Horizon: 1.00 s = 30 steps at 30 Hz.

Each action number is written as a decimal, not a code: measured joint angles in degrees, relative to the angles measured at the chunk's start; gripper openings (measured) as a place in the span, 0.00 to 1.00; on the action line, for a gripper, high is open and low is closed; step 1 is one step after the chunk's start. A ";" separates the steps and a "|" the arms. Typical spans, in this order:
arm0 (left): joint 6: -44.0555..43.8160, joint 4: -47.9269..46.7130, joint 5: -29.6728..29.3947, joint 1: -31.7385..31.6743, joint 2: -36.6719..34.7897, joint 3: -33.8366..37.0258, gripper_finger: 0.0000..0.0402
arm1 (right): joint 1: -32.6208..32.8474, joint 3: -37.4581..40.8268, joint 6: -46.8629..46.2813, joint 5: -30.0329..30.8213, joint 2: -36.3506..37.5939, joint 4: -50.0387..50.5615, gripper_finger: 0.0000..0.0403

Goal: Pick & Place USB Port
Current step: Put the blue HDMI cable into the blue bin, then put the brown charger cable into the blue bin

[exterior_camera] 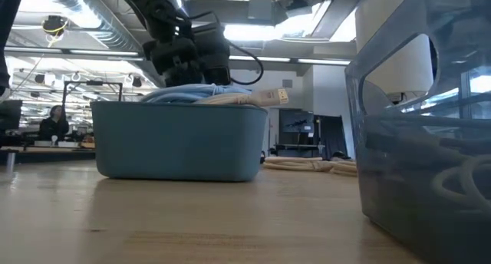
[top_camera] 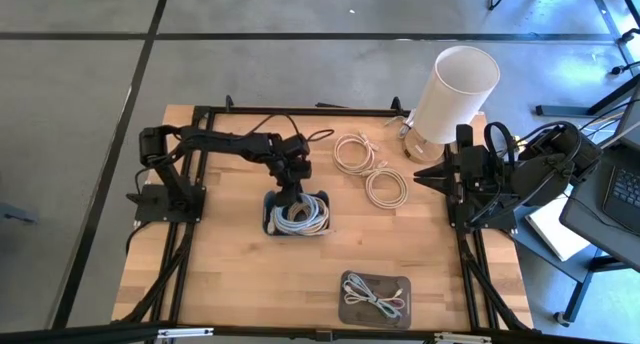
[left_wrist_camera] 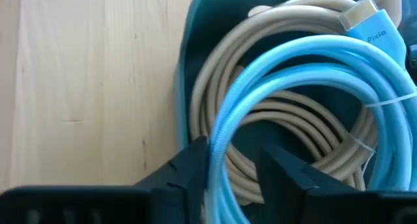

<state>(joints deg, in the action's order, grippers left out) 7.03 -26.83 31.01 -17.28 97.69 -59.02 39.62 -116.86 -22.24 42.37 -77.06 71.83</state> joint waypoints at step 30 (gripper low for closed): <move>-6.76 -0.27 -22.28 9.80 -31.65 -27.69 0.46 | 2.89 0.00 -12.43 -2.08 2.25 11.83 0.11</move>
<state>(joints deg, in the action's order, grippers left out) 0.27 -27.10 8.73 -7.48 66.04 -86.71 42.50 -116.86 -34.67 40.29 -74.81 83.67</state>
